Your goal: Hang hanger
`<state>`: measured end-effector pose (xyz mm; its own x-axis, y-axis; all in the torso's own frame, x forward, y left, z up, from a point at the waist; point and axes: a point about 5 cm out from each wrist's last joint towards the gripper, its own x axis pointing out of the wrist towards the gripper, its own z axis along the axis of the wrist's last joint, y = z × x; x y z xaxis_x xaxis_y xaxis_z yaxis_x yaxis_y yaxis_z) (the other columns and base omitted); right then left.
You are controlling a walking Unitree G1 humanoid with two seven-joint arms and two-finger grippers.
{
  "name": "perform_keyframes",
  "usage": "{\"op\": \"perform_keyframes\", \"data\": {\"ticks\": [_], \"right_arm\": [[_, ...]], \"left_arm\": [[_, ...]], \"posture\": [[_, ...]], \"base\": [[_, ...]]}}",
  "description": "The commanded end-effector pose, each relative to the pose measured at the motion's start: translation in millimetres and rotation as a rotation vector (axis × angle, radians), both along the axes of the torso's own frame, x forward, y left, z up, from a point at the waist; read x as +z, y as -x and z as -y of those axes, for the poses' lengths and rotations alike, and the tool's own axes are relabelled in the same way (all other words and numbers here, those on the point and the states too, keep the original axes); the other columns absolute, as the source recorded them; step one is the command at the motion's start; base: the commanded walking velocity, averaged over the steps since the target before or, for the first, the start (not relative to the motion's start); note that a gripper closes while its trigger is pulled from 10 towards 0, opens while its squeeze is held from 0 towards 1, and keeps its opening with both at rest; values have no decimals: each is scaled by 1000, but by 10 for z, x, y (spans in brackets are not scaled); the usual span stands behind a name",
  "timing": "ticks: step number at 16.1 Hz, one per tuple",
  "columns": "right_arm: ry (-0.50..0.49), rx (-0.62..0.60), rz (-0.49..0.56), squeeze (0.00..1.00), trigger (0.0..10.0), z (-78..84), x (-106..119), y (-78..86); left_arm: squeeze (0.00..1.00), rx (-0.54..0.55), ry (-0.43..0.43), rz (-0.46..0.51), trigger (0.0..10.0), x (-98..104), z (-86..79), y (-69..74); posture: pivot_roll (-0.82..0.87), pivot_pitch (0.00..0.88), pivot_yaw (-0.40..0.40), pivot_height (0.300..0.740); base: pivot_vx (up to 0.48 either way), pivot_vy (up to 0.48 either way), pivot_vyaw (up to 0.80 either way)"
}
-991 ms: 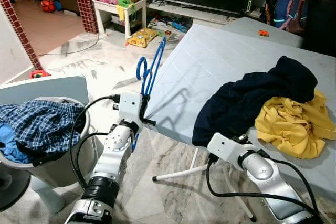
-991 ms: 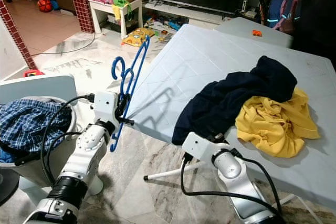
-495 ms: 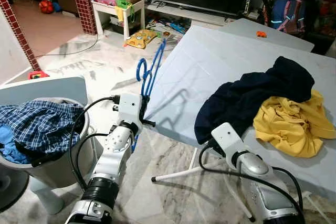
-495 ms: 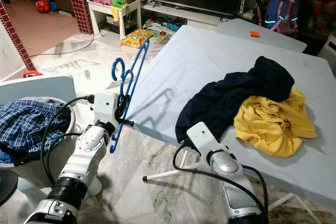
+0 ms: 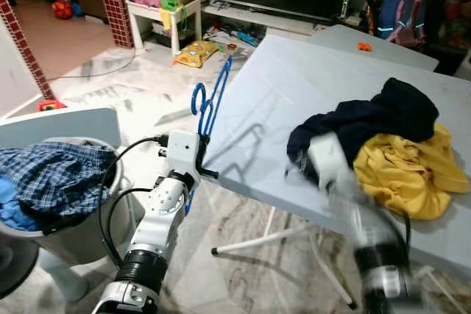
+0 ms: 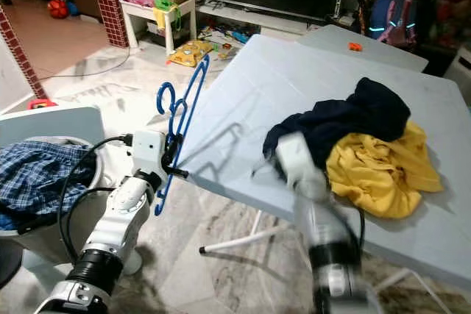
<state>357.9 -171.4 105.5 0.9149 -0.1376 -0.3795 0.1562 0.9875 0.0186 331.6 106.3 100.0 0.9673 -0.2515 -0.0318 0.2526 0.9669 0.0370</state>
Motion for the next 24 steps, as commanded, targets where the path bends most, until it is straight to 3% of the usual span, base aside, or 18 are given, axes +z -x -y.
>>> {"op": "perform_keyframes", "data": {"ticks": [1,4,7,8,9,10,11,12,13,15,19,21,24], "right_arm": [[-20,-66,72,0,0,102,214,-159],[-54,-147,182,0,0,131,619,-408],[-3,-140,206,0,0,41,702,-471],[65,-50,185,0,2784,-90,602,-461],[51,68,196,0,9765,-212,536,-442],[92,155,155,1000,10000,-297,395,-394],[95,239,132,1000,10000,-367,301,-353],[181,280,116,1000,10000,-366,205,-305],[269,313,107,1000,10000,-319,101,-249],[341,328,116,1000,10000,-236,50,-211],[349,316,166,1000,10000,4,74,-148],[252,238,262,1000,10000,274,166,-21],[207,169,307,1000,10000,417,171,157]], "left_arm": [[0,9,0,24,10000,54,3,-13],[0,28,7,26,10000,49,-6,0],[0,44,8,22,10000,32,-38,16],[0,48,7,20,10000,32,-45,11],[0,48,6,20,10000,33,-45,7],[0,48,5,19,10000,34,-40,4],[0,46,5,18,10000,34,-37,1],[0,42,3,15,10000,28,-29,-1],[0,36,2,8,10000,20,-12,-9],[0,29,3,7,10000,24,11,-21],[0,23,3,8,10000,34,26,-42],[0,17,4,18,10000,49,26,-56],[0,7,-2,17,10000,46,71,-66]], "posture": [[117,0,-118,740],[137,0,-143,740],[144,0,-153,740],[143,0,-152,740],[143,0,-152,740],[138,0,-147,740],[132,0,-143,740],[127,0,-138,740],[119,0,-133,740],[113,0,-126,740],[110,0,-119,740],[105,0,-118,740],[86,0,-108,740]], "base": [[0,0,0],[0,0,0],[0,0,0],[0,0,0],[0,0,0],[0,0,0],[0,0,0],[0,0,0],[0,0,0],[0,0,0],[0,0,0],[0,0,0],[0,0,0]]}}
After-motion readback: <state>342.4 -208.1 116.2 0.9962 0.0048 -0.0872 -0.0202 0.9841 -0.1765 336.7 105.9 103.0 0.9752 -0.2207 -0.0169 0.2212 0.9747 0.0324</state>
